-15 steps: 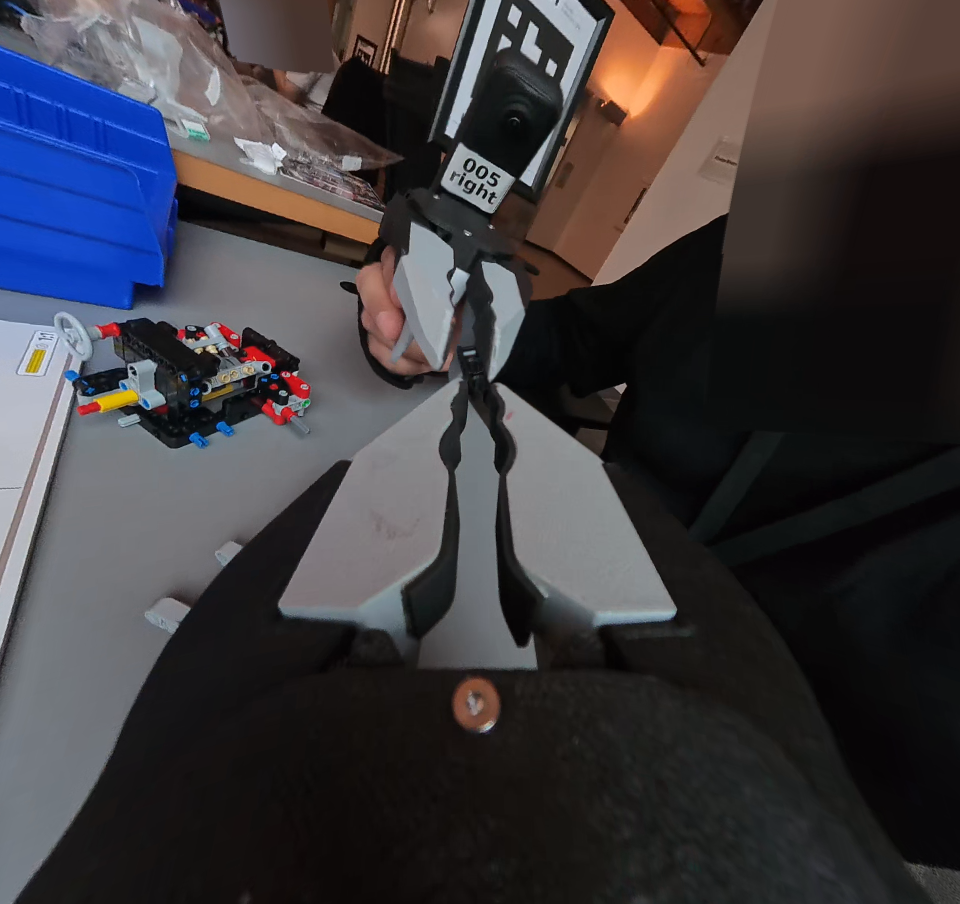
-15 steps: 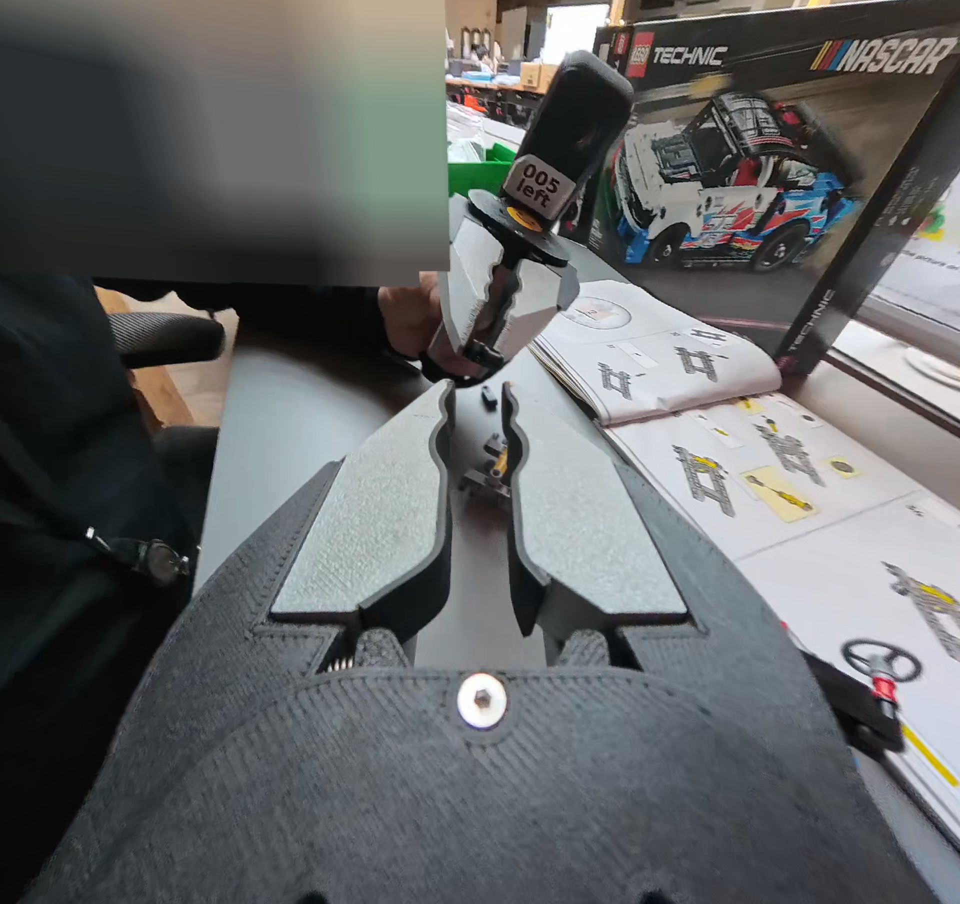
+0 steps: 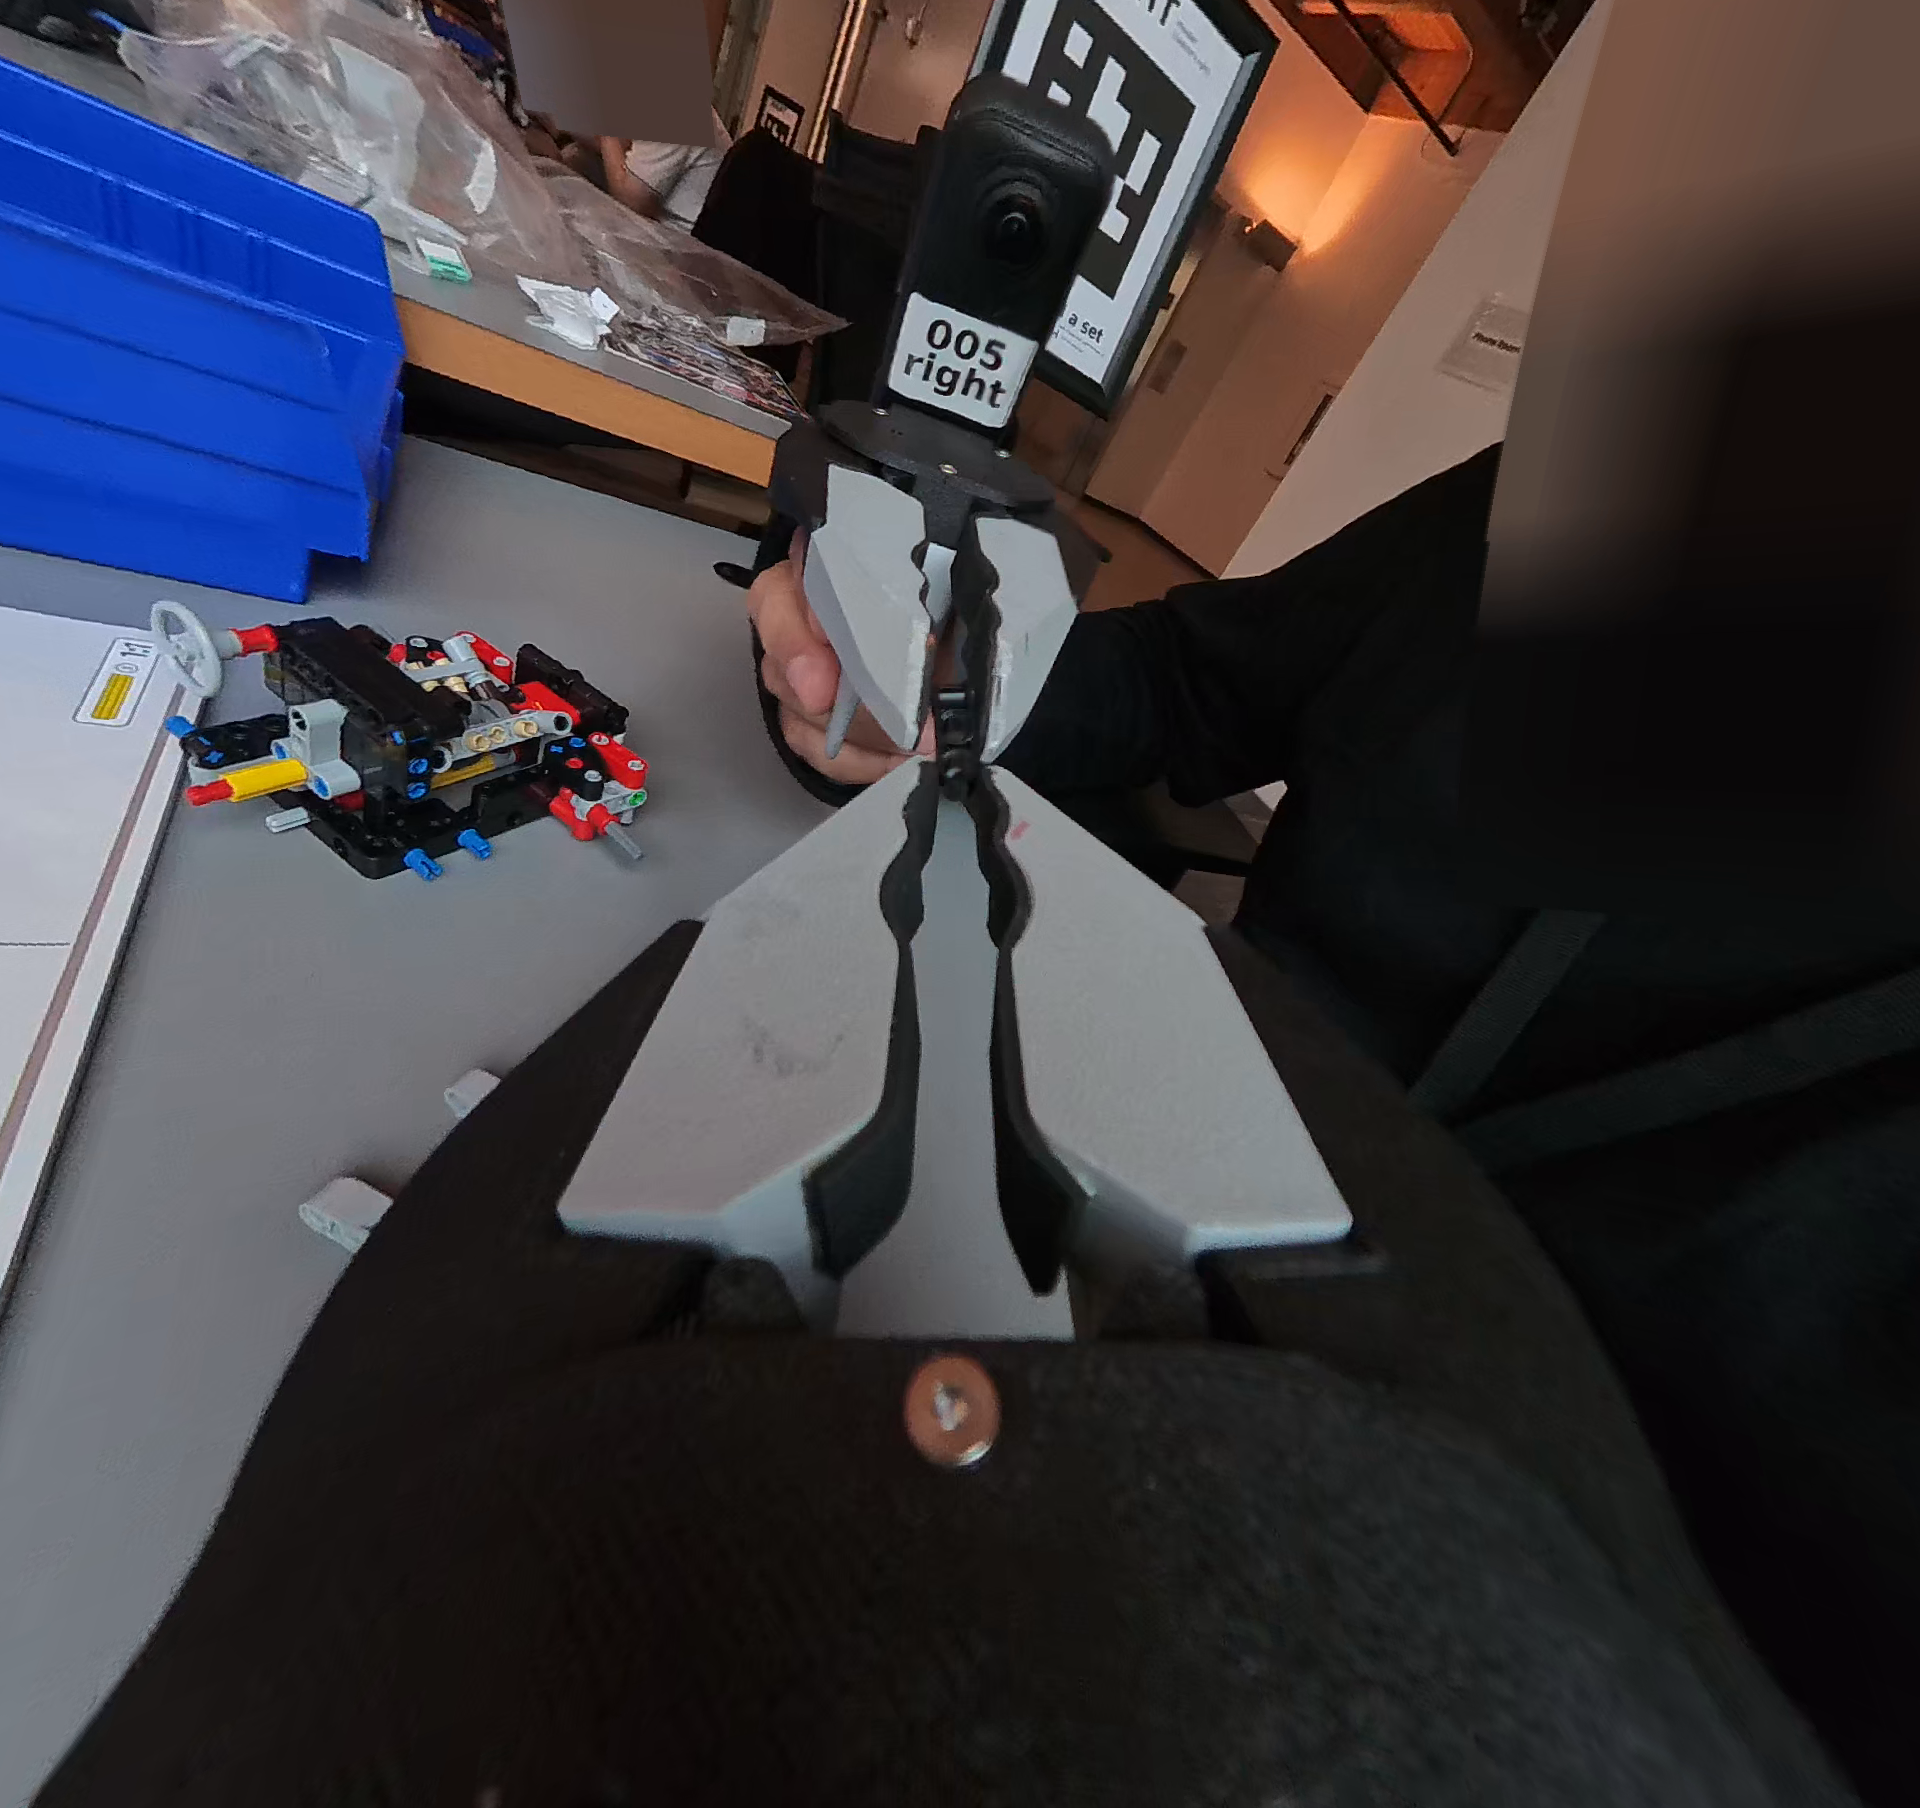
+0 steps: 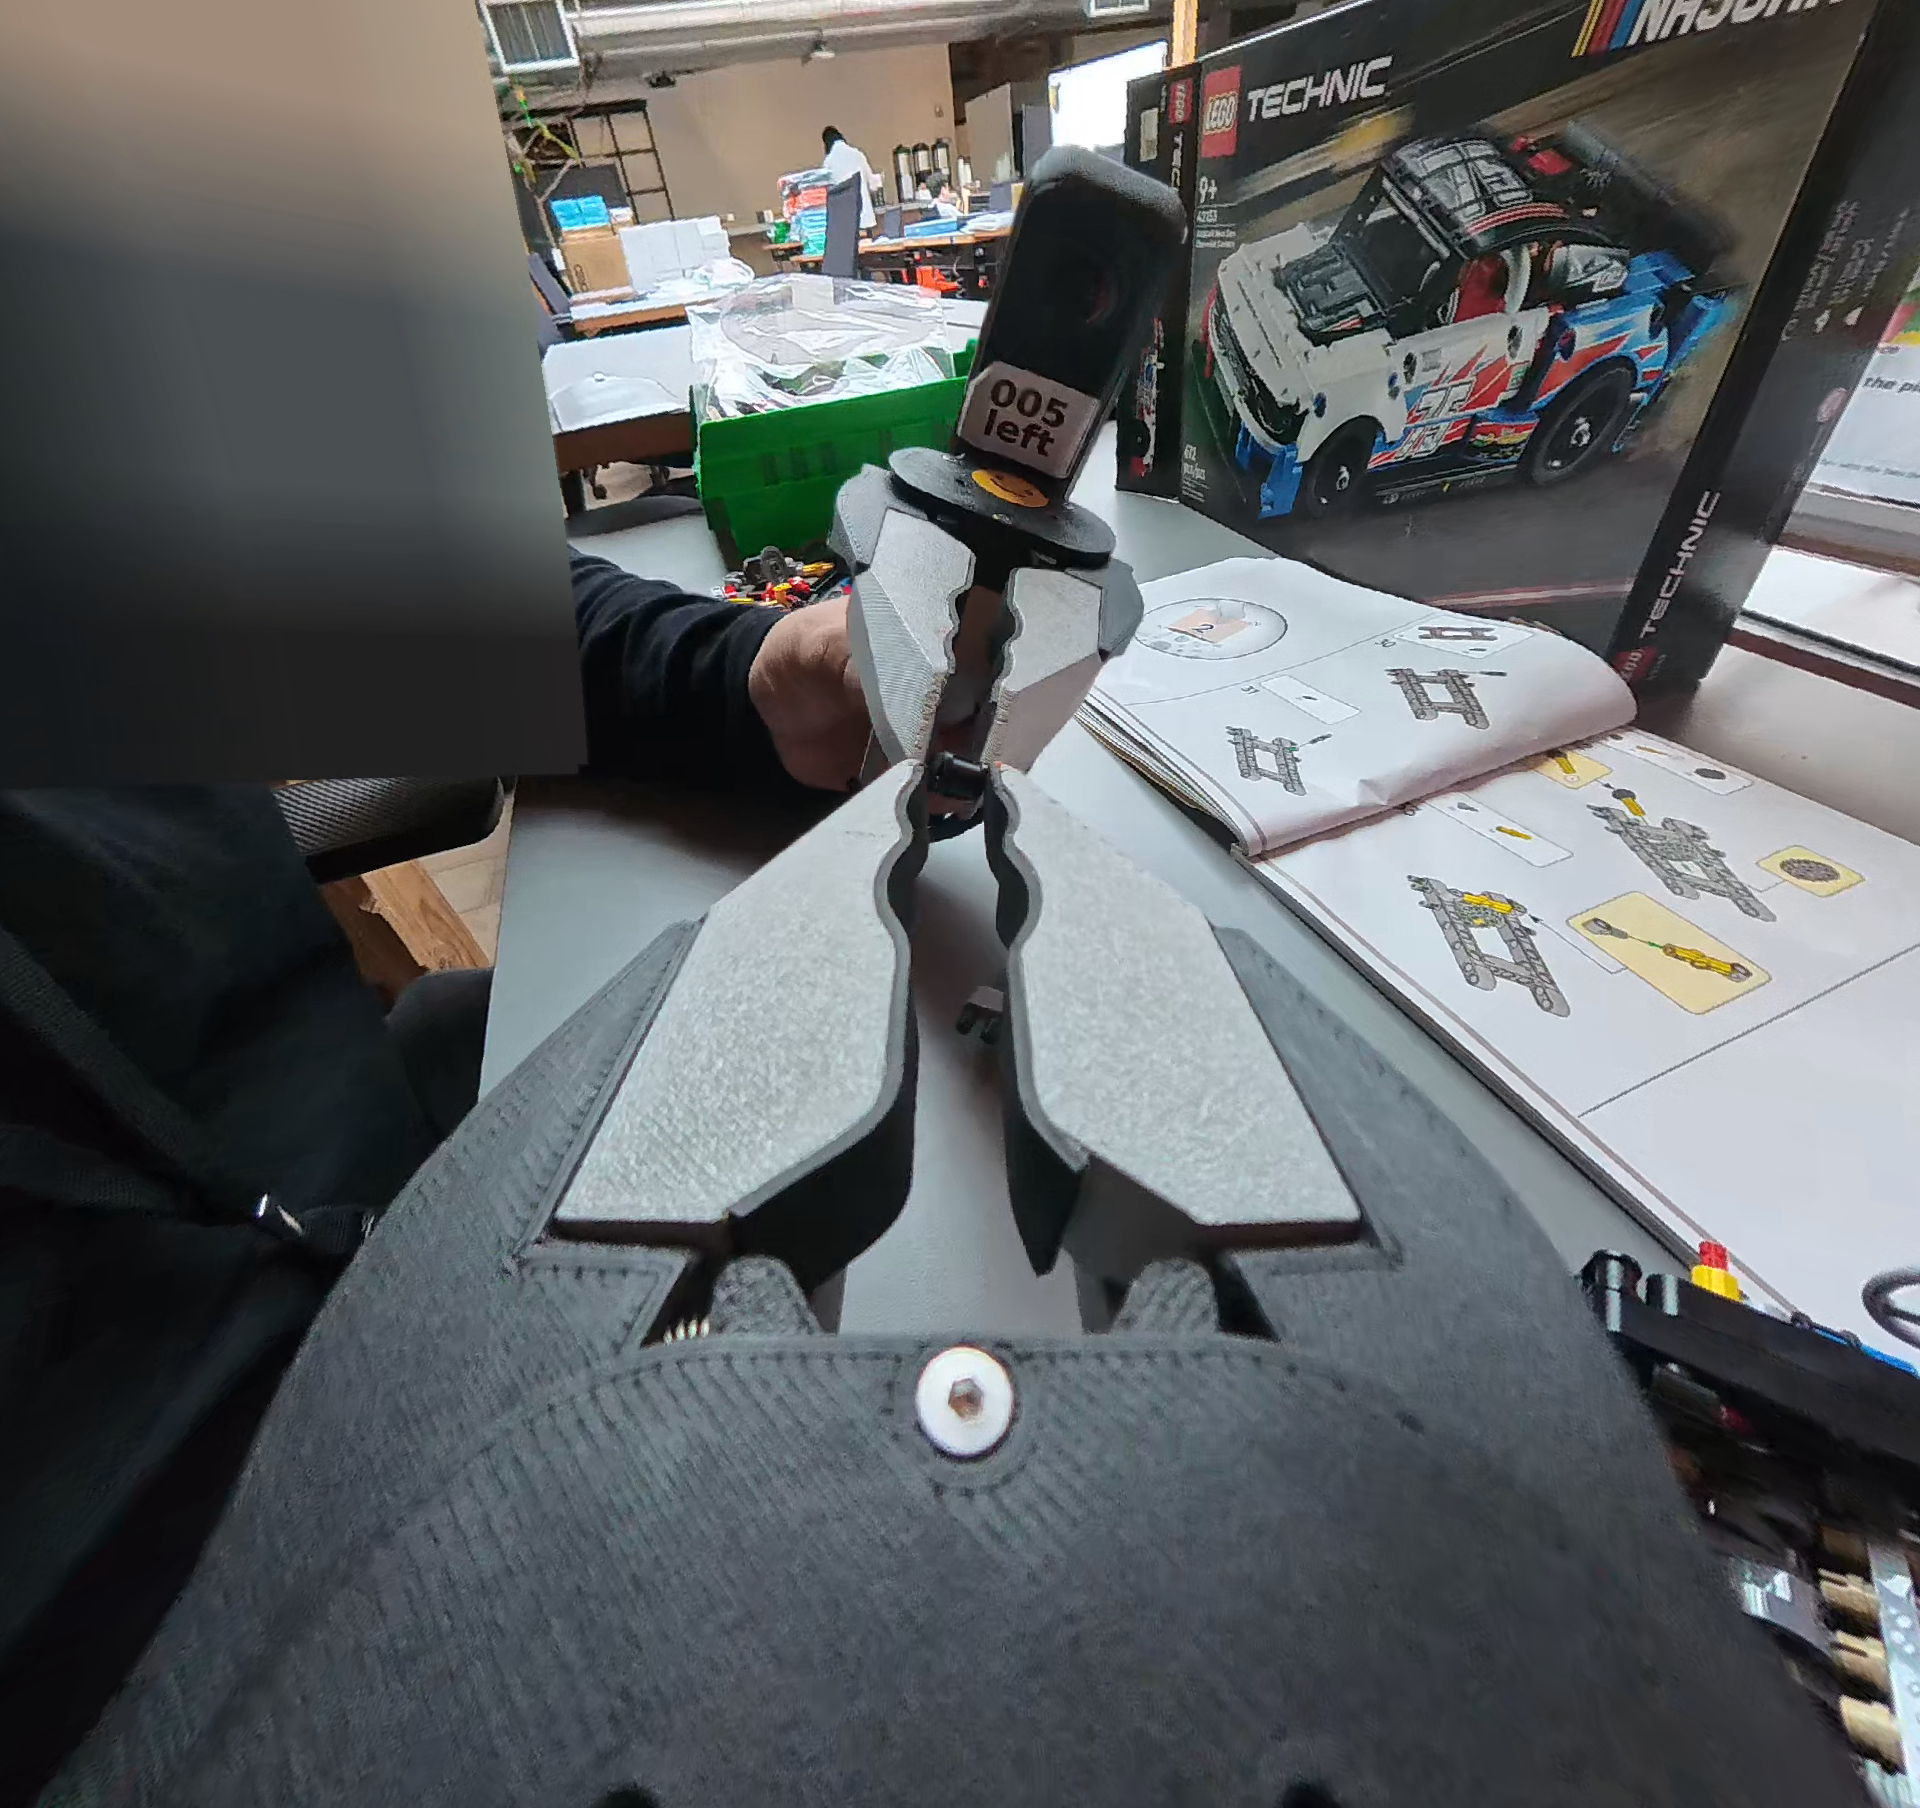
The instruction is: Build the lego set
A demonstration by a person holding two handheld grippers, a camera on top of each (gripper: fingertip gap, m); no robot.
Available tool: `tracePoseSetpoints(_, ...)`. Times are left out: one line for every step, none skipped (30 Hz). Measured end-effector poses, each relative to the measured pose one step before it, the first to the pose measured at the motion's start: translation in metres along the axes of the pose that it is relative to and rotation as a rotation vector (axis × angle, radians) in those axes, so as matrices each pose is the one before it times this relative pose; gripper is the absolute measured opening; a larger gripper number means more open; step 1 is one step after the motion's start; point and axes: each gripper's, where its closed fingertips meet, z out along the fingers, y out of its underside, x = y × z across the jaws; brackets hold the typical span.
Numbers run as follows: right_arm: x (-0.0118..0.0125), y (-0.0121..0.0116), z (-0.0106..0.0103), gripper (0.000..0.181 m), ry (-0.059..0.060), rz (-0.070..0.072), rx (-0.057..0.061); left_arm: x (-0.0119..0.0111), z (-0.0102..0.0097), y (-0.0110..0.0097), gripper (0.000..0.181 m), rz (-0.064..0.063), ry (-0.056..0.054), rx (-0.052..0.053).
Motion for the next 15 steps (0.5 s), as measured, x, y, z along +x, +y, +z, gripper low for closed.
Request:
tracePoseSetpoints(0.00045, 0.00027, 0.00035, 0.006, 0.0029, 0.0057, -0.0026, -0.00179, -0.00006, 0.00069, 0.004, -0.006, -0.0066, -0.0014)
tracePoseSetpoints(0.00043, 0.00036, 0.00049, 0.005, 0.0028, 0.0035, -0.0025, -0.00207, 0.0, 0.00121, 0.004, -0.0056, -0.011, -0.0072)
tracePoseSetpoints(0.00085, 0.00073, 0.00046, 0.005, 0.0057, 0.0012, -0.0021, -0.00195, 0.00051, 0.00197, 0.004, -0.0003, -0.0137, -0.0131)
tracePoseSetpoints(0.00049, 0.00073, 0.00045, 0.004, 0.0026, 0.0008, -0.0007, -0.0015, 0.00105, 0.00212, 0.004, 0.0088, -0.0153, -0.014)
tracePoseSetpoints(0.00029, 0.00084, 0.0002, 0.004, -0.0002, 0.0013, -0.0015, -0.00069, 0.00104, 0.00187, 0.004, 0.0135, -0.0137, -0.0126)
tracePoseSetpoints(0.00071, 0.00136, 0.00015, 0.004, 0.0013, 0.0009, -0.0056, -0.00102, 0.00096, 0.00177, 0.003, 0.0129, -0.0155, -0.0136)
tracePoseSetpoints(0.00049, 0.00128, 0.00033, 0.004, 0.0025, -0.0015, -0.0068, -0.00132, 0.0009, 0.00183, 0.003, 0.0107, -0.0158, -0.0151)
tracePoseSetpoints(-0.00018, 0.00088, 0.00031, 0.004, 0.0002, -0.0066, -0.004, -0.00055, 0.00058, 0.00151, 0.003, 0.0121, -0.0113, -0.0111)
tracePoseSetpoints(-0.00066, 0.00032, 0.00014, 0.004, -0.0022, -0.0116, -0.0022, 0.00017, 0.0003, 0.00072, 0.003, 0.0136, -0.0068, -0.006)
tracePoseSetpoints(-0.00045, 0.00057, -0.0002, 0.004, -0.0013, -0.0136, -0.0039, 0.00008, -0.00011, 0.00042, 0.003, 0.0142, -0.0073, -0.0043)
tracePoseSetpoints(-0.00014, 0.00103, -0.00024, 0.004, 0.0006, -0.0122, -0.0069, -0.00007, -0.00031, 0.00005, 0.003, 0.0148, -0.0094, -0.0034)
tracePoseSetpoints(0.00002, 0.00139, -0.00028, 0.004, 0.0007, -0.0093, -0.0091, 0.00003, -0.00022, -0.0005, 0.002, 0.0152, -0.0086, -0.002)
tracePoseSetpoints(0.00013, 0.00146, 0.00007, 0.004, 0.0017, -0.006, -0.0078, 0.00028, -0.00017, -0.00043, 0.002, 0.012, -0.0062, -0.0028)
tracePoseSetpoints(-0.00025, 0.0008, 0.00014, 0.004, 0.0008, -0.0044, -0.0044, -0.00019, 0.00035, 0.00073, 0.002, 0.0078, -0.0063, -0.0089)
tracePoseSetpoints(-0.00014, 0.00016, 0.0004, 0.004, 0.0014, -0.004, -0.0014, -0.00023, 0.00065, 0.00132, 0.002, 0.0034, -0.0035, -0.011)
